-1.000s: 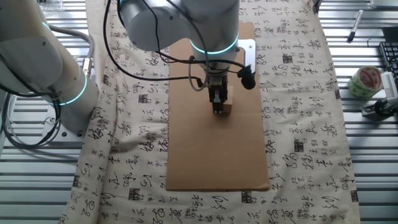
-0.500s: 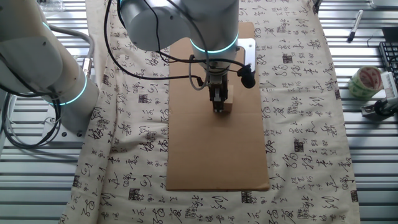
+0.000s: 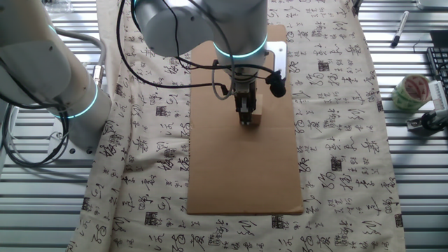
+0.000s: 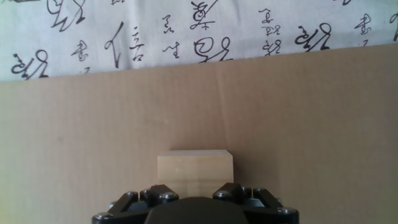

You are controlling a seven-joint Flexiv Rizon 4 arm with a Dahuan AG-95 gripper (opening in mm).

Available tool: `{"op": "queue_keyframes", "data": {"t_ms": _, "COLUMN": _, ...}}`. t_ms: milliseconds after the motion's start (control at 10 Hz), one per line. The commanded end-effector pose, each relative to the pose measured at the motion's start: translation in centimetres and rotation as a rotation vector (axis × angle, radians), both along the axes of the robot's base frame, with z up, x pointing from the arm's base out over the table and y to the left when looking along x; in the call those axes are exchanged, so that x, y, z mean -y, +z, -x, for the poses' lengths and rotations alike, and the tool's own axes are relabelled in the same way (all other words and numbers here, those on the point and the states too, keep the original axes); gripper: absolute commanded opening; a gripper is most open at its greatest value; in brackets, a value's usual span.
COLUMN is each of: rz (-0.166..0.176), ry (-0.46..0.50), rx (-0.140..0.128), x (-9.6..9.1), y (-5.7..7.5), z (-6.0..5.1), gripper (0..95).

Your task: Hold a small block with the gripper and sweep it from left to right on the table

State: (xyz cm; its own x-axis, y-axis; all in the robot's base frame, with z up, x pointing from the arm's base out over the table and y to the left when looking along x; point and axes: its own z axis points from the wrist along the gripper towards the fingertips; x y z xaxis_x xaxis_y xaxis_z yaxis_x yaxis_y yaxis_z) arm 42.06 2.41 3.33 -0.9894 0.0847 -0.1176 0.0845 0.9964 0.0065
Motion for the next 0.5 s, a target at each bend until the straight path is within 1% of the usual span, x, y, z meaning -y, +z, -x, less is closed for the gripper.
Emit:
{"op": "queue_keyframes", "data": {"t_ms": 100, "rz": -0.009, "ry": 0.0, "rx": -0.004, "x": -0.02, "y": 0.23, "z": 0.08, "gripper": 0.0}}
{"op": "queue_keyframes", "data": {"t_ms": 500, "rz": -0.009, "ry": -0.009, "rx": -0.001, "x": -0.45, "y": 0.03, "z": 0.07, "gripper": 0.0}}
